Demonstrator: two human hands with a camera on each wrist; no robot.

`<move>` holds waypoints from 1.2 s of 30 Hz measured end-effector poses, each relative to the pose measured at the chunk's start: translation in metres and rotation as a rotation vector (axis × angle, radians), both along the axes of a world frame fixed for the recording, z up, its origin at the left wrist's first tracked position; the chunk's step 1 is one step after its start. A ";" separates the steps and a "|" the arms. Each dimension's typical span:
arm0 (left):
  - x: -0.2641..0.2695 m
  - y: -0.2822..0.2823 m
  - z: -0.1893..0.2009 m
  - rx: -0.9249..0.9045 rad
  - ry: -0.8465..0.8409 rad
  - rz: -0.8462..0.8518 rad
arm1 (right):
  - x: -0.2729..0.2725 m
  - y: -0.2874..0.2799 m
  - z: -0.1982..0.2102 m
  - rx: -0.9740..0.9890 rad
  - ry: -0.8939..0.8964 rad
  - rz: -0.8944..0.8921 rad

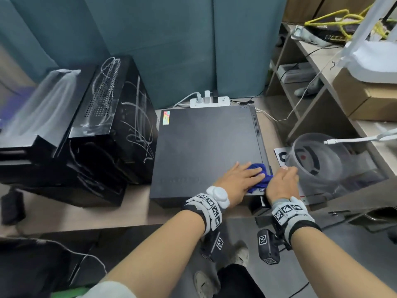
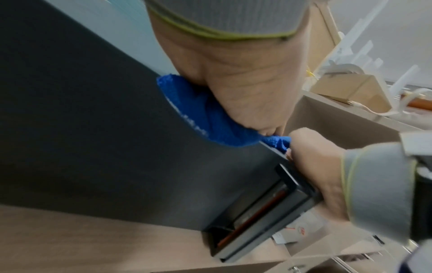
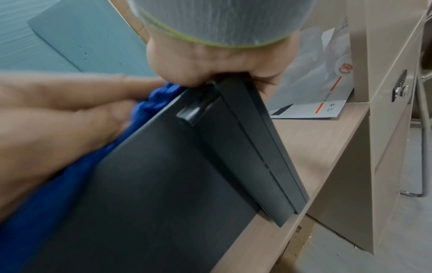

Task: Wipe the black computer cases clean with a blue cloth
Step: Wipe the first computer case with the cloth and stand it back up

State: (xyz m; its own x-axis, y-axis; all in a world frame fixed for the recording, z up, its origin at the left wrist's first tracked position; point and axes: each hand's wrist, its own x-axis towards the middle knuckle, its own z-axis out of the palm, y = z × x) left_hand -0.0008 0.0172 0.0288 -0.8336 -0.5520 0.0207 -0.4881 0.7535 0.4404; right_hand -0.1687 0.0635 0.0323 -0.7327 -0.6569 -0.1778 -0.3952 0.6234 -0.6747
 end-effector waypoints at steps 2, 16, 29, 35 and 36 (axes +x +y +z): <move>0.026 -0.006 -0.003 -0.011 -0.020 0.076 | -0.002 0.000 -0.001 0.007 0.002 -0.017; 0.170 -0.029 0.002 -0.052 -0.238 1.041 | 0.005 -0.002 0.002 -0.054 0.014 0.022; 0.047 -0.005 0.003 -0.069 -0.194 0.770 | -0.007 -0.012 -0.021 -0.076 -0.035 0.054; -0.010 0.010 0.003 -0.062 -0.072 0.361 | -0.009 -0.019 -0.027 0.031 -0.230 -0.029; -0.017 0.015 0.000 -0.063 -0.068 0.264 | -0.012 -0.020 -0.035 0.071 -0.259 -0.047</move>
